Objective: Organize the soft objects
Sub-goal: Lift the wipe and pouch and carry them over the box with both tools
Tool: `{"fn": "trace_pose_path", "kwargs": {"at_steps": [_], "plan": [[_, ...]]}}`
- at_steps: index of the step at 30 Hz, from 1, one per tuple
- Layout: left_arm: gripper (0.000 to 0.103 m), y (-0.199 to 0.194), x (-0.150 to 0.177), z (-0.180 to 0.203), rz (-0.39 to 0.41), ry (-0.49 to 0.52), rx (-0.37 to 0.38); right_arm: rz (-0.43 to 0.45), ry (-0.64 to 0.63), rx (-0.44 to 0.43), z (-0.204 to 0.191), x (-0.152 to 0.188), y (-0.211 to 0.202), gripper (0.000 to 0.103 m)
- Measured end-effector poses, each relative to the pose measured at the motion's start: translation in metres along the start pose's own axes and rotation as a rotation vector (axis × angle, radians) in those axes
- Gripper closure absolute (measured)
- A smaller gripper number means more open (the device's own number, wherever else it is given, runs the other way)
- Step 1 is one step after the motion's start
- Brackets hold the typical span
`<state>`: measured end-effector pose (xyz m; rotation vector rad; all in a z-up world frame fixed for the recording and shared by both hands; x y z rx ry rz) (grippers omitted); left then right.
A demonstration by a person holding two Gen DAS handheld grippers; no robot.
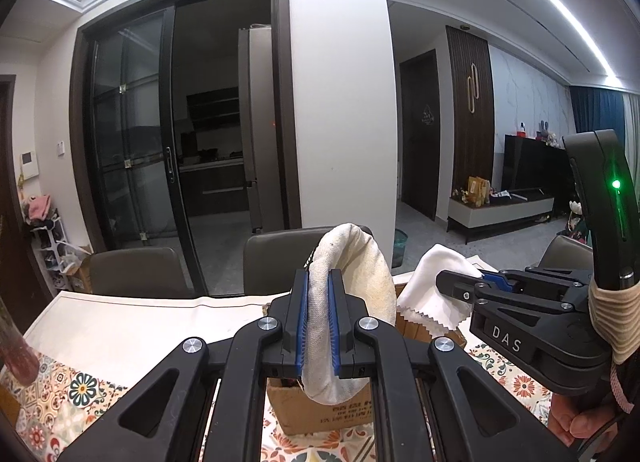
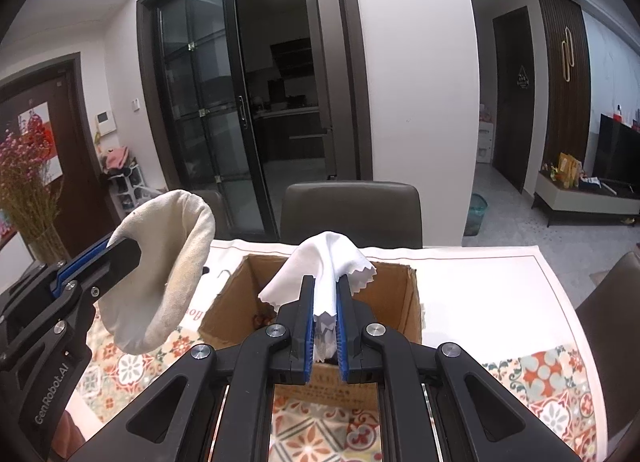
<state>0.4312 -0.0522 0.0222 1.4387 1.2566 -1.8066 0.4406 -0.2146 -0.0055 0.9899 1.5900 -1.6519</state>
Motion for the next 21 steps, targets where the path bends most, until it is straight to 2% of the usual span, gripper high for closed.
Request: {"fn": "trace_pose_path", "kwargs": {"at_steps": [12, 21], "plan": [[0.092, 0.047, 0.006, -0.004, -0.066, 0.006, 0.019, -0.065, -0.034, 0.028, 0.003, -0.002, 0.049, 0.093], [0.092, 0.088, 0.01, -0.014, -0.139, -0.037, 0.046, -0.118, -0.036, 0.039, 0.004, 0.0, 0.081, 0.093]]}}
Point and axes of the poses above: each gripper's, at about its wrist camera, not at the fingertips, and y roughly the way its jaws point, z to its right, x to its underside, the point moved 1 cm from there along y, roughly the way its jaws point, and after that the axes turned 11 degrees about x, right-handed, at the moved point
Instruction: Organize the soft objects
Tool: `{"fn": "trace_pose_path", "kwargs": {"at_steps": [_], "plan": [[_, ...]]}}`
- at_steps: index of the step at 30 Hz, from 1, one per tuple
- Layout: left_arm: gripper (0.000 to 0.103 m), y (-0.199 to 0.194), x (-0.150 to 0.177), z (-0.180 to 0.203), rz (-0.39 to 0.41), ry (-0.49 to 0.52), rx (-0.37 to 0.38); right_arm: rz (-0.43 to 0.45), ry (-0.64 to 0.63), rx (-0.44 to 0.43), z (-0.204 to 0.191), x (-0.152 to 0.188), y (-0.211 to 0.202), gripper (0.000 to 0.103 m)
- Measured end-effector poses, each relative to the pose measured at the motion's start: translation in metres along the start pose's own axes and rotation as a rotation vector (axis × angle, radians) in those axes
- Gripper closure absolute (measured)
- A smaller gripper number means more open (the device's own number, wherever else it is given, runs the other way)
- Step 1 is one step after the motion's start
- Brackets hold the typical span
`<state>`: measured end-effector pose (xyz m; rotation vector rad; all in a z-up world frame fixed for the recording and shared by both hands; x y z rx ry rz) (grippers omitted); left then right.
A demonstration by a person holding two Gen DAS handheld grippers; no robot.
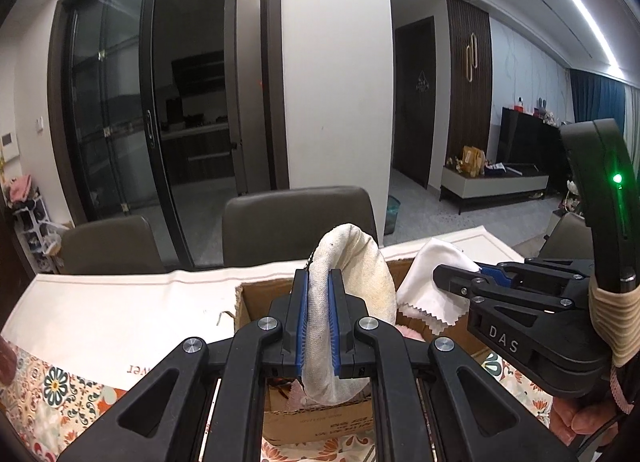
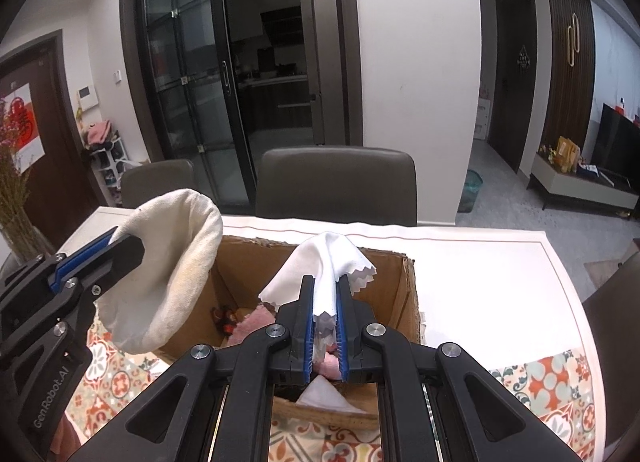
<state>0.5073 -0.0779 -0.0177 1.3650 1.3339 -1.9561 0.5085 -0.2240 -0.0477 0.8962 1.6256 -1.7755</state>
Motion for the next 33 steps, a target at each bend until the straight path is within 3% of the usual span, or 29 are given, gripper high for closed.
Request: {"fn": "trace_pose_path", "kwargs": {"at_steps": [10, 12, 16, 20, 26, 31, 33], "plan": [[0.088, 0.03, 0.004, 0.0, -0.073, -0.015, 0.005, -0.09, -0.018, -0.004, 0.002, 0.007, 0.035, 0.091], [0.081, 0.029, 0.004, 0.001, -0.075, -0.013, 0.001, -0.115, -0.018, -0.01, 0.003, 0.008, 0.04, 0.086], [0.078, 0.021, 0.005, 0.002, -0.061, -0.01, -0.021, -0.129, -0.008, -0.009, 0.004, 0.012, 0.041, 0.07], [0.074, 0.003, 0.007, 0.002, -0.047, -0.027, -0.051, -0.111, -0.005, -0.009, 0.003, 0.012, 0.029, 0.064], [0.067, -0.03, 0.009, 0.002, -0.01, -0.035, -0.107, -0.073, 0.014, -0.001, 0.003, 0.015, -0.001, 0.064], [0.047, -0.071, 0.012, 0.007, 0.029, -0.044, -0.137, -0.035, 0.05, 0.003, 0.003, 0.023, -0.038, 0.064], [0.043, -0.087, 0.014, 0.01, 0.043, -0.042, -0.148, -0.017, 0.063, 0.003, 0.002, 0.028, -0.058, 0.064]]}}
Point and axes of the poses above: each gripper's, at about its wrist camera, not at the fingertips, and y roughly the way its jaws point, z to its right, x to its underside, the point moved 1 cm from there along y, roughly the way its jaws point, and after that the axes turned 11 degrees about x, right-handed, at the moved point
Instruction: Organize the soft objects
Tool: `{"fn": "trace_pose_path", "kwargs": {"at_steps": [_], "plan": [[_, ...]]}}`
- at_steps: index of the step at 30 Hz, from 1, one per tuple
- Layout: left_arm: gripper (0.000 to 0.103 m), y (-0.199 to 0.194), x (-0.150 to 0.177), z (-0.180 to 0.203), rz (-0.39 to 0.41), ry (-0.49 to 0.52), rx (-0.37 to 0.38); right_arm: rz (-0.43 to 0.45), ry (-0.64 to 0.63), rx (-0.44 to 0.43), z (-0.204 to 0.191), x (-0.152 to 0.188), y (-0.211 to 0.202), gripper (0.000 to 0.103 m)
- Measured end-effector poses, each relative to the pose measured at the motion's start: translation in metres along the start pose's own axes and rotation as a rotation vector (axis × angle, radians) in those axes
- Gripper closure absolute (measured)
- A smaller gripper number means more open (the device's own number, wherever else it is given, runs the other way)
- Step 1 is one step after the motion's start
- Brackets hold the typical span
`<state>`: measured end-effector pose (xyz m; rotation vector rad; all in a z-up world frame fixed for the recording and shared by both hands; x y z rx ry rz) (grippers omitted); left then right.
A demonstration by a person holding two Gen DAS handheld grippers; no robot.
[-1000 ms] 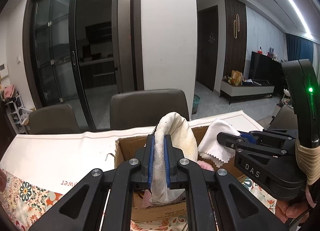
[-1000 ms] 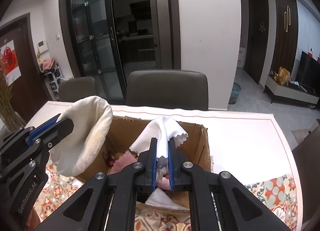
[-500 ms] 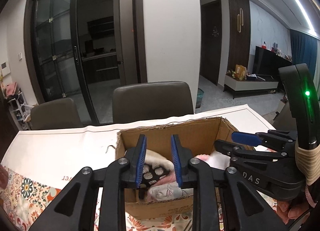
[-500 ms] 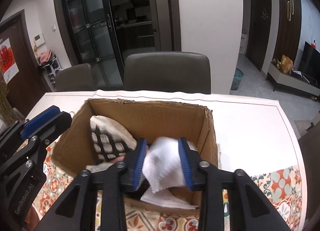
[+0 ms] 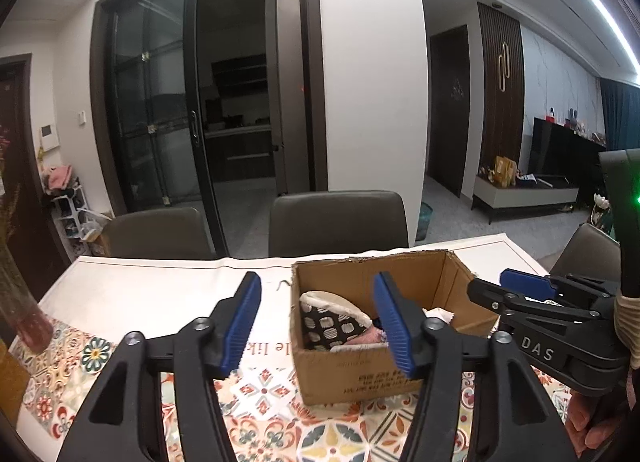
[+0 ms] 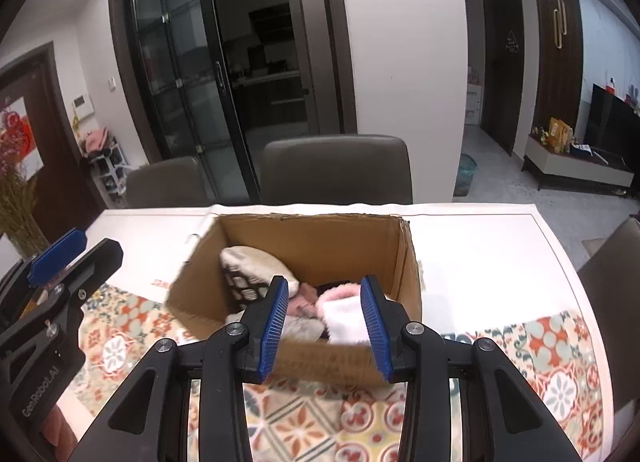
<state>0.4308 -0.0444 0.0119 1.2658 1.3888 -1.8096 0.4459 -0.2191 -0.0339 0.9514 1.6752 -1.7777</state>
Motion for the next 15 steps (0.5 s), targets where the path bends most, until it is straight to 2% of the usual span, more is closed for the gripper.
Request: {"fn": "trace_pose_path", "kwargs": {"at_steps": [3, 15], "plan": [[0.038, -0.024, 0.004, -0.001, 0.013, -0.003, -0.012, 0.024, 0.011, 0.016, -0.002, 0.007, -0.024, 0.053], [0.019, -0.096, 0.025, -0.005, 0.03, -0.002, -0.007, 0.119, 0.049, 0.12, -0.006, 0.039, -0.121, 0.042]]}}
Point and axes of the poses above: each gripper's, at about its wrist camera, not at the fingertips, and y roughly the way its jaws point, z to its right, x to its underside, the point moved 1 cm from there along y, roughly the way its jaws point, and after that the axes turned 11 degrees about x, right-handed, at the moved point
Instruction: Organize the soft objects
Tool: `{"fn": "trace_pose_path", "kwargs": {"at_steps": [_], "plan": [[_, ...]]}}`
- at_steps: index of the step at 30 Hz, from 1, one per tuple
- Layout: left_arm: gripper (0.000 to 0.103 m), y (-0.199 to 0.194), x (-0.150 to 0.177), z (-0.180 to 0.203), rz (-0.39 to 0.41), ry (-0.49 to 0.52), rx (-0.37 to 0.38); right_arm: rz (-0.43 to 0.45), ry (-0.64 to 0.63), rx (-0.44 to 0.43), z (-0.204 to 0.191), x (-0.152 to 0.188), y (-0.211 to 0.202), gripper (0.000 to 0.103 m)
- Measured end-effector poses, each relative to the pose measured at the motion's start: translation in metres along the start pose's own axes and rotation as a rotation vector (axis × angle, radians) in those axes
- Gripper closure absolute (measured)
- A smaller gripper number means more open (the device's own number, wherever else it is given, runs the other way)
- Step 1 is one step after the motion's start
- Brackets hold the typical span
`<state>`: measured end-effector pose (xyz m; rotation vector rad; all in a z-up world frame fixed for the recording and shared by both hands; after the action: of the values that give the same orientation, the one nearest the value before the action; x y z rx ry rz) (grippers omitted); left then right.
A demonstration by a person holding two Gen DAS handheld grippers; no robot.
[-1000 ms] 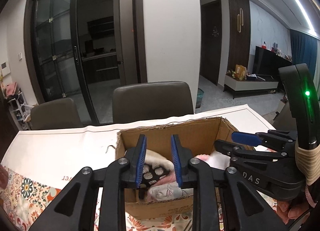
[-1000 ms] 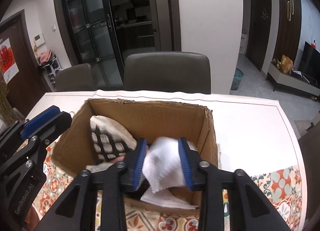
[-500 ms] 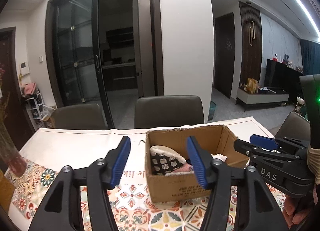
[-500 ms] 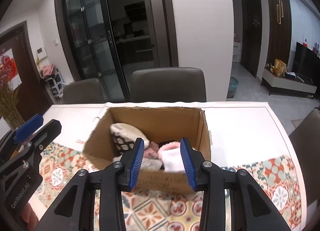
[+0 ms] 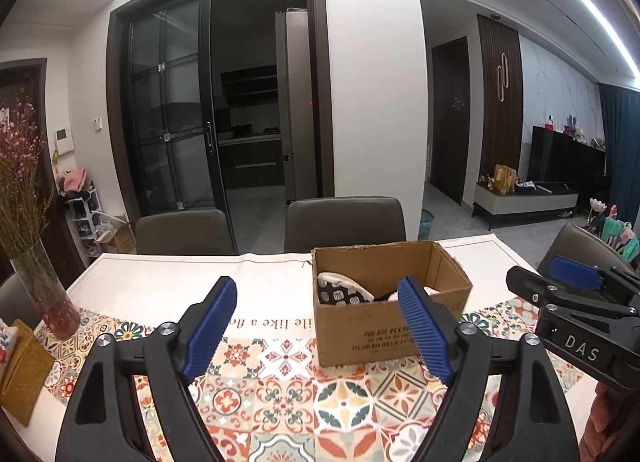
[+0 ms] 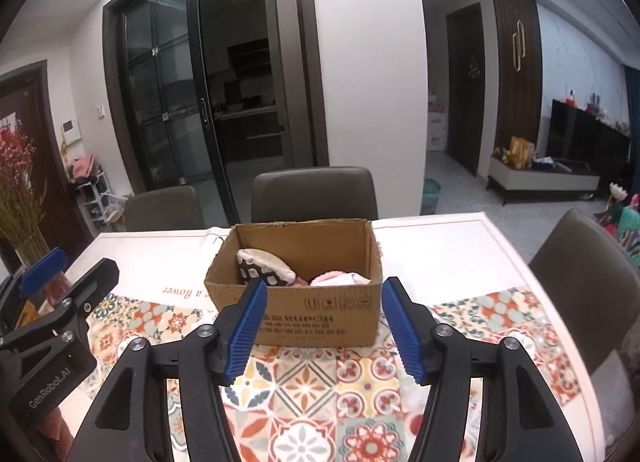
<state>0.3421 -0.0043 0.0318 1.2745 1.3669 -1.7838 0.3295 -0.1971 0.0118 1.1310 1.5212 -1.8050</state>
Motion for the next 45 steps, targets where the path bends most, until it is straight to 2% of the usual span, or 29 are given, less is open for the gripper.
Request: {"fn": "trace_pose_path", "kwargs": {"at_steps": [10, 18, 21, 32, 45], "plan": [[0.005, -0.057, 0.014, 0.008, 0.022, 0.003, -0.03, 0.038, -0.027, 0.013, 0.001, 0.016, -0.058, 0.042], [0.0, -0.102, 0.029, 0.028, 0.043, -0.008, -0.055, 0.052, -0.028, -0.013, 0.018, 0.033, -0.097, 0.042], [0.0, -0.117, 0.034, 0.035, 0.047, -0.014, -0.07, 0.055, -0.024, -0.019, 0.026, 0.039, -0.11, 0.034], [0.0, -0.167, 0.058, 0.054, 0.051, -0.024, -0.097, 0.074, -0.025, -0.046, 0.043, 0.067, -0.154, 0.034], [0.0, -0.197, 0.069, 0.067, 0.062, -0.021, -0.108, 0.081, -0.017, -0.053, 0.058, 0.085, -0.183, 0.034]]}}
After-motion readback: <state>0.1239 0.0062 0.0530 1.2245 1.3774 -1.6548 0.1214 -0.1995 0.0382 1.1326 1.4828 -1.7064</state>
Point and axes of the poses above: each gripper's, at about its wrist camera, not at the fingertips, and y roughly the way its jaws point, z to its right, x to its underside, the point moved 1 cm from there along y, roughly the way its jaws point, and after that the axes turned 11 degrees about x, right-handed, at the moved point
